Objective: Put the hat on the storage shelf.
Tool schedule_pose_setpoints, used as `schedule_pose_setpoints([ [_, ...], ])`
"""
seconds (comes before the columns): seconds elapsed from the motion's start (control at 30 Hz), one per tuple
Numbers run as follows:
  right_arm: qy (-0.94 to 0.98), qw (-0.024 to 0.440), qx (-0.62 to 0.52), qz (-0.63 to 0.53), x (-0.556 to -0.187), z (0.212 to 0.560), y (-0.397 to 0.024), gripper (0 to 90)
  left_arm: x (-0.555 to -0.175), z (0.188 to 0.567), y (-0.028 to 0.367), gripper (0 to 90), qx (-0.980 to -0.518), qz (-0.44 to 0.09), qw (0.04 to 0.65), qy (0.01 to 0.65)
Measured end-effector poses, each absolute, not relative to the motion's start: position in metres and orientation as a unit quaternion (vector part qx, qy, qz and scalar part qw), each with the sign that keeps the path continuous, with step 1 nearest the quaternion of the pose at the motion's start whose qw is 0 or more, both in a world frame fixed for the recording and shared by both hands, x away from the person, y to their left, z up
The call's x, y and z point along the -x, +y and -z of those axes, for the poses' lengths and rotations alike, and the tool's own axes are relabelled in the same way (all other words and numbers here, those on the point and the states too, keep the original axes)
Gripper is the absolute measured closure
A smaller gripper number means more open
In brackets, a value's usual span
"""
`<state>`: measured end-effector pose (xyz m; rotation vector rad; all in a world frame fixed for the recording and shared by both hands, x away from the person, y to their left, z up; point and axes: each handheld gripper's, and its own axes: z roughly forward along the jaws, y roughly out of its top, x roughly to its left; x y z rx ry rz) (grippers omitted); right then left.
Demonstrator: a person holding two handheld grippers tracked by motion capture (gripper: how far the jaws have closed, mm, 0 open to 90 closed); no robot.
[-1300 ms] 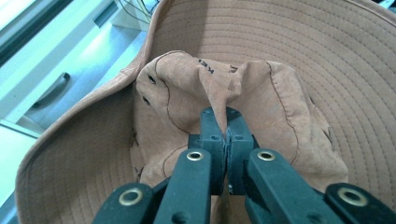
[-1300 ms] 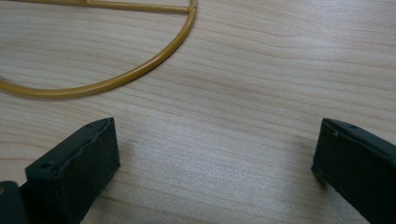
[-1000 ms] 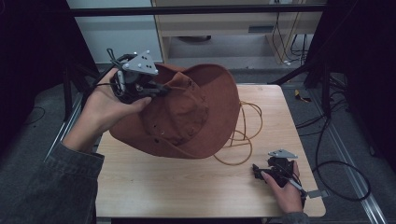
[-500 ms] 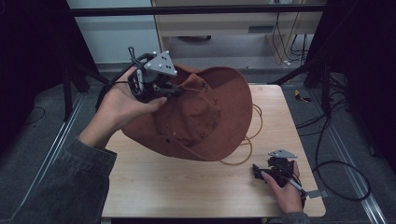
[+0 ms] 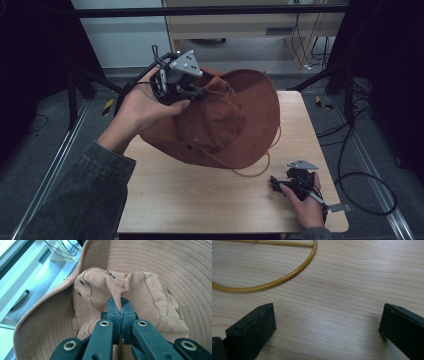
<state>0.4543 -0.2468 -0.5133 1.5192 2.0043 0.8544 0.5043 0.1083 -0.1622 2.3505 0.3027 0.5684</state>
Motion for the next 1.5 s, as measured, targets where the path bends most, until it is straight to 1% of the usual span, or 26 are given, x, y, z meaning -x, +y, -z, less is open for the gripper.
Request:
schedule_pose_setpoints([
  [0.43,0.731,0.239,-0.557,-0.313,-0.454,0.513,-0.247,0.5,-0.509,0.153,0.086,88.6,-0.907,-0.225,0.339,0.108],
  [0.93,0.732,0.239,-0.556,-0.313,-0.454,0.513,-0.247,0.5,-0.514,0.161,0.061,88.6,-0.911,-0.220,0.335,0.096],
  [1.5,0.732,0.239,-0.556,-0.313,-0.454,0.513,-0.247,0.5,-0.516,0.158,0.035,88.6,-0.915,-0.222,0.327,0.079],
])
